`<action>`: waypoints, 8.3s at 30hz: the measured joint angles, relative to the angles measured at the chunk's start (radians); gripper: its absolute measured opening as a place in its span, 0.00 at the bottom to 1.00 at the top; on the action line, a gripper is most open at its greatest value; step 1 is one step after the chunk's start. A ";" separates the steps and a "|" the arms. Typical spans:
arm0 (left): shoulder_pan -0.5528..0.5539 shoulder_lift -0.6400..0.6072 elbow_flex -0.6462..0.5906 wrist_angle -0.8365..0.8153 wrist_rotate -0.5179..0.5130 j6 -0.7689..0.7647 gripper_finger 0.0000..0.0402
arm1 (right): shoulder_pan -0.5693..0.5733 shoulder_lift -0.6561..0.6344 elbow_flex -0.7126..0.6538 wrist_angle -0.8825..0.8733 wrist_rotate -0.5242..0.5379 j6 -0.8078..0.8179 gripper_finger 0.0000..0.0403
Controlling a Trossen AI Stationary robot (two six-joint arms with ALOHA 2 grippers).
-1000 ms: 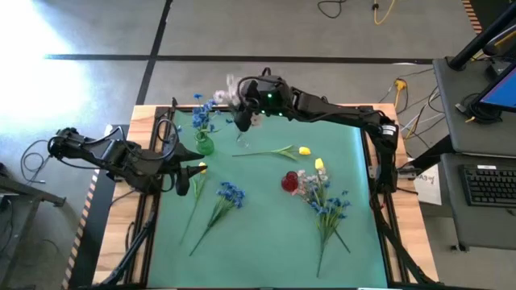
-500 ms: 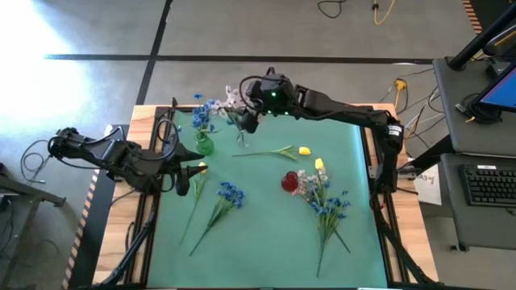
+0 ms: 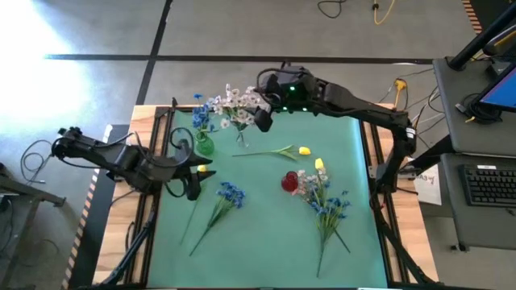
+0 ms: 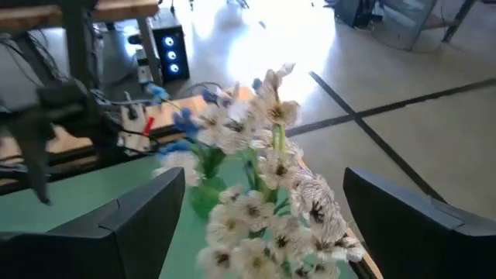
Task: Sort flowers into vase by color
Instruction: Put the top yellow flower into the red vase
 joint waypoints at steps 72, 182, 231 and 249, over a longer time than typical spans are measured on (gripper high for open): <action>-0.257 0.285 0.017 0.127 0.085 -0.102 0.42 | 0.599 -0.130 -0.392 -0.732 0.542 0.872 0.81; 0.116 0.349 0.016 0.397 0.091 0.529 0.33 | -0.167 -0.272 -0.614 -0.561 -0.141 -0.162 0.04; 0.141 0.900 0.460 0.457 0.033 0.779 0.02 | 0.372 -0.318 -0.414 -0.839 -0.128 0.385 0.04; 0.173 0.897 0.464 0.452 0.039 0.868 0.47 | 0.372 -0.318 -0.414 -0.836 -0.128 0.385 0.04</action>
